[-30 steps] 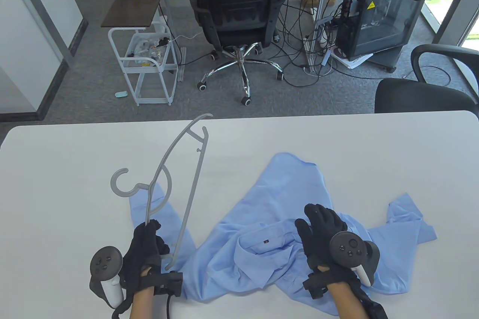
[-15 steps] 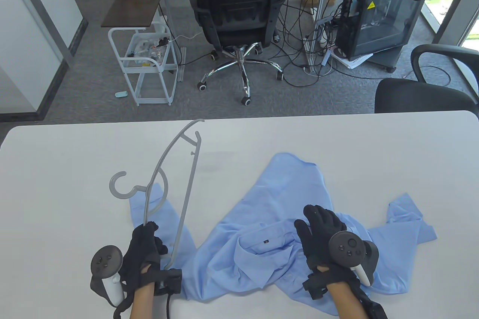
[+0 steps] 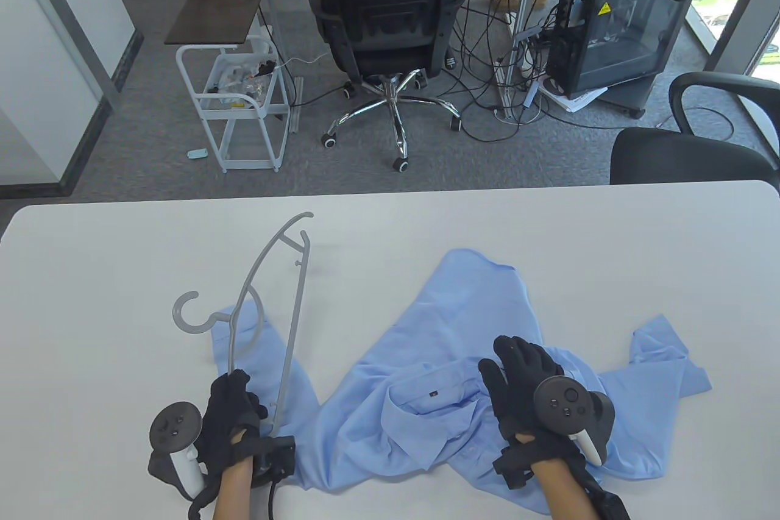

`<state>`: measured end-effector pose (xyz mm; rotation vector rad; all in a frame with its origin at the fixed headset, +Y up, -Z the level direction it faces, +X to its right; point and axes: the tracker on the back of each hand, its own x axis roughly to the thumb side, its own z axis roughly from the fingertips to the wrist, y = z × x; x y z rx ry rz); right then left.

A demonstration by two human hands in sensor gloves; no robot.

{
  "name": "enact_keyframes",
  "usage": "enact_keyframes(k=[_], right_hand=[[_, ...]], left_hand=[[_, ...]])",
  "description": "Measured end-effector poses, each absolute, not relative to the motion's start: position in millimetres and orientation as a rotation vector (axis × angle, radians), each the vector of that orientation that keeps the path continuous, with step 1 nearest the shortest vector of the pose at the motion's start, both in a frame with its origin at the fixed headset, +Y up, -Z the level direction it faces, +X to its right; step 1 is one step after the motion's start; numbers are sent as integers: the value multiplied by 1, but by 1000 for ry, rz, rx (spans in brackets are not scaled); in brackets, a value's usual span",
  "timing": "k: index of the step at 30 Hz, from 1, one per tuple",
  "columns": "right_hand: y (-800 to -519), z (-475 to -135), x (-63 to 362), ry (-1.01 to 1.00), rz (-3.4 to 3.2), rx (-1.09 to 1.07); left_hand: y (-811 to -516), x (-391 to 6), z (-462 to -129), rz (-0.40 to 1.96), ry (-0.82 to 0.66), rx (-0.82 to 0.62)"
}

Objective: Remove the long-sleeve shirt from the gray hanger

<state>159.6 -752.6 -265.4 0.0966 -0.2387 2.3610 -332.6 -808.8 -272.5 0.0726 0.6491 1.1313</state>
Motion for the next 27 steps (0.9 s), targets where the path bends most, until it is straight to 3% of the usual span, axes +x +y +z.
enact_keyframes(k=[9, 18, 27], right_hand=[[-753, -266, 161, -222, 2350, 94], [-753, -266, 161, -222, 2351, 96], [-755, -269, 158, -190, 2375, 97]], left_hand=[[-812, -336, -274, 1138, 684, 58], [-808, -324, -279, 962, 648, 8], [-804, -320, -278, 891, 669, 61]])
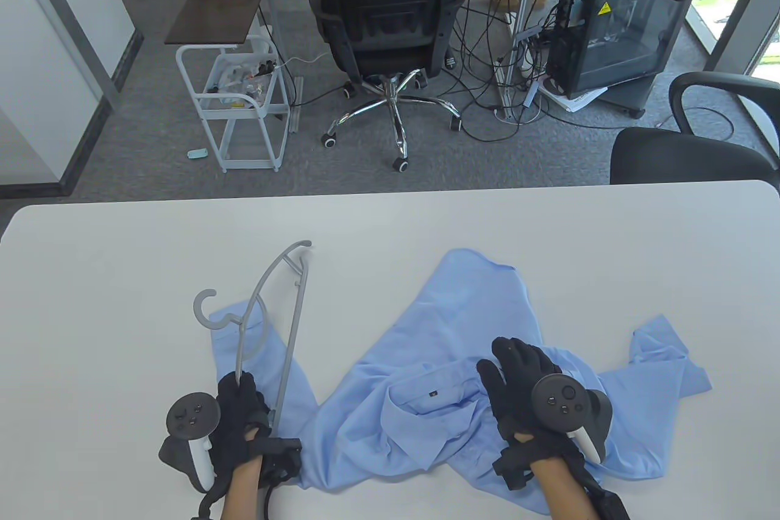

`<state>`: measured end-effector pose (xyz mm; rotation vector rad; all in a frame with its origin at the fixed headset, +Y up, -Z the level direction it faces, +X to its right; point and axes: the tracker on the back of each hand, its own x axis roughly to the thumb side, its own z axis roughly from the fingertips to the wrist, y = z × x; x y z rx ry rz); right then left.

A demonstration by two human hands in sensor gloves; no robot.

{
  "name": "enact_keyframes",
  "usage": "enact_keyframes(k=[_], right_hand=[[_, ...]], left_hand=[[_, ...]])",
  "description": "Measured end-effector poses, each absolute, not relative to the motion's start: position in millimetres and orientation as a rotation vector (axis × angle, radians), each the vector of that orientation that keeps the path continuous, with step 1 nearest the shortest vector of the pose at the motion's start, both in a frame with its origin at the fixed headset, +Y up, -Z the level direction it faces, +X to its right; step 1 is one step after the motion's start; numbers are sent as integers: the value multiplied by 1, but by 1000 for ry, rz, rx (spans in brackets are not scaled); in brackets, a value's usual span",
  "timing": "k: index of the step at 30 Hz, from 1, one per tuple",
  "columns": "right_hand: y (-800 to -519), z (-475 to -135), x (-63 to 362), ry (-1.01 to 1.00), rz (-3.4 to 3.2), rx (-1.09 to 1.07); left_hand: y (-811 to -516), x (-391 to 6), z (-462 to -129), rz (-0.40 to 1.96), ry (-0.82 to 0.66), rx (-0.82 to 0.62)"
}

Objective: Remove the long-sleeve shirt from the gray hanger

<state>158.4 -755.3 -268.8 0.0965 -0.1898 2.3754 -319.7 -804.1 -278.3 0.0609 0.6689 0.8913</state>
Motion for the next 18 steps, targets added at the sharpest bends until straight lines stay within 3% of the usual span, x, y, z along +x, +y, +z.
enact_keyframes(k=[7, 12, 18], right_hand=[[-756, -269, 159, -183, 2372, 95], [-757, -270, 158, -170, 2374, 100], [-757, -270, 159, -170, 2362, 98]], left_hand=[[-805, -320, -279, 873, 691, 73], [-815, -330, -281, 888, 795, -35], [-820, -334, -283, 874, 815, -108]])
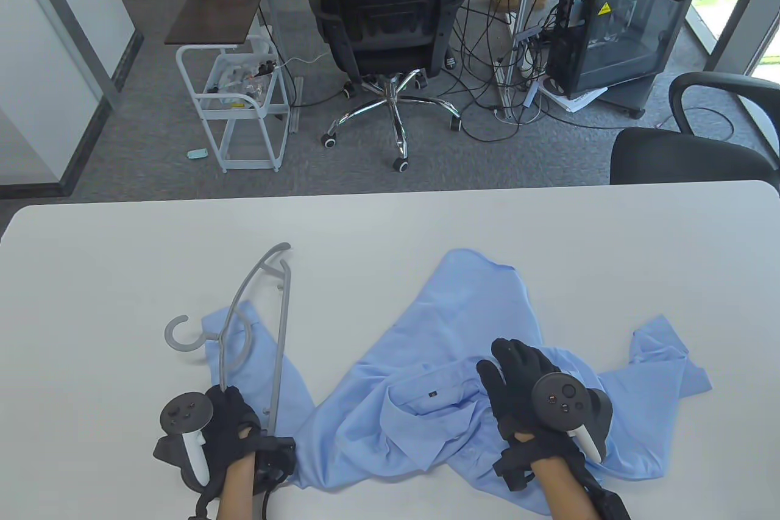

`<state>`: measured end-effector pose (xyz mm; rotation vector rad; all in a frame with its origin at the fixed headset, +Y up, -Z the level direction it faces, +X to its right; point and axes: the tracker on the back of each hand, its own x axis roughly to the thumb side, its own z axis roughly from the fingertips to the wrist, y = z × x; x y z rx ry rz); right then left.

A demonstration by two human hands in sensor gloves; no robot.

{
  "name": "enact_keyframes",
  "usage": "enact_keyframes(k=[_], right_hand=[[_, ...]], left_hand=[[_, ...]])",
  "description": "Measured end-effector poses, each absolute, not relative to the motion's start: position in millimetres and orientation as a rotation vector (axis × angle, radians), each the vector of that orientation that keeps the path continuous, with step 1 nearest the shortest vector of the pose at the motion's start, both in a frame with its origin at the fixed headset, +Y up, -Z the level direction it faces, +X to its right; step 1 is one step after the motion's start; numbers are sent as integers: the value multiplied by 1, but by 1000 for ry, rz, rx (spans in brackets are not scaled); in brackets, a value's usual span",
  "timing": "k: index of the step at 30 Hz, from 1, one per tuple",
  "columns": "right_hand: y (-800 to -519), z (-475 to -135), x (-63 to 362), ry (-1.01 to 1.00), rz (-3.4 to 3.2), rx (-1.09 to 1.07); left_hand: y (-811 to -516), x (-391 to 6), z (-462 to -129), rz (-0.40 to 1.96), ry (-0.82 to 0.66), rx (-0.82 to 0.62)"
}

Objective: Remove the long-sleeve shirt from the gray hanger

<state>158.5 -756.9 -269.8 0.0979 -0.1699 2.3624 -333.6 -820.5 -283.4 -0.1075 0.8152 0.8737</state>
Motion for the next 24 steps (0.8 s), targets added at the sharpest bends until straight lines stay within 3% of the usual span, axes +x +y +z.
enact_keyframes(k=[15, 24], right_hand=[[-757, -270, 161, -164, 2346, 88], [-756, -269, 162, -180, 2349, 83]], left_hand=[[-827, -341, -287, 910, 820, -174], [-826, -339, -289, 812, 841, -208]])
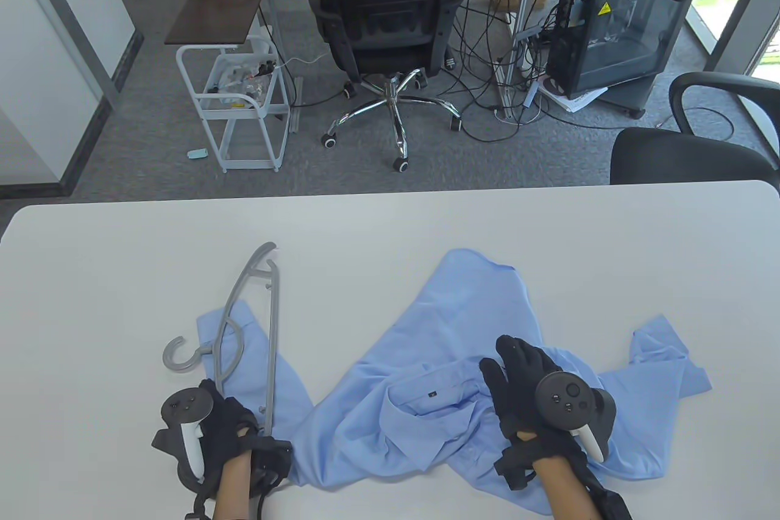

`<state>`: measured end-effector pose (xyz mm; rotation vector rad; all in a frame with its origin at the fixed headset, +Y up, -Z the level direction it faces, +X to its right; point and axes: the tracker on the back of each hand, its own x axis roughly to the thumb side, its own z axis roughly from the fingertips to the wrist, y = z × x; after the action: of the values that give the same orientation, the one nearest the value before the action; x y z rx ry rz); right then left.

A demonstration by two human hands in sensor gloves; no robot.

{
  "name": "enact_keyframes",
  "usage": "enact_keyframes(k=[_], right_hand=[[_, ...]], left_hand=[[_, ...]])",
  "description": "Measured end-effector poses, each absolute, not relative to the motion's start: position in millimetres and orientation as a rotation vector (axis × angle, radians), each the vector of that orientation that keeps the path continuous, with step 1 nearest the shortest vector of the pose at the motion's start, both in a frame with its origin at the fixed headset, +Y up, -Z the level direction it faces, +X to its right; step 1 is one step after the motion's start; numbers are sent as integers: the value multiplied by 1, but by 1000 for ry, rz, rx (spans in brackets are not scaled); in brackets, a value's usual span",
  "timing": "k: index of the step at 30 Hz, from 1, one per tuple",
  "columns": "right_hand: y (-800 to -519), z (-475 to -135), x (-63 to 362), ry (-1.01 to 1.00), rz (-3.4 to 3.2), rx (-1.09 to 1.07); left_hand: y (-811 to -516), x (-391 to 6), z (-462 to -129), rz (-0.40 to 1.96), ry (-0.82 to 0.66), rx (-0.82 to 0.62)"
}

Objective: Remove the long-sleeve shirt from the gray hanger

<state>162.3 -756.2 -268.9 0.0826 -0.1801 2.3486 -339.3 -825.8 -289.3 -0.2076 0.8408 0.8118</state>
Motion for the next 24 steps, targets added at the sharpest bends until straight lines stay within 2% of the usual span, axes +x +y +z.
enact_keyframes(k=[5, 10, 13, 17, 19, 24], right_hand=[[-754, -268, 163, -199, 2367, 71], [-750, -268, 163, -227, 2401, 56], [-749, -266, 163, -268, 2412, 61], [-743, -263, 160, -315, 2438, 91], [-740, -261, 159, -342, 2461, 100], [-739, -258, 155, -379, 2466, 126]], left_hand=[[-816, -340, -288, 742, 833, -122], [-797, -328, -288, 731, 702, -28], [-777, -315, -287, 721, 566, 54], [-748, -290, -279, 790, 287, 127], [-741, -279, -272, 772, 202, 171], [-737, -262, -258, 808, 11, 152]])
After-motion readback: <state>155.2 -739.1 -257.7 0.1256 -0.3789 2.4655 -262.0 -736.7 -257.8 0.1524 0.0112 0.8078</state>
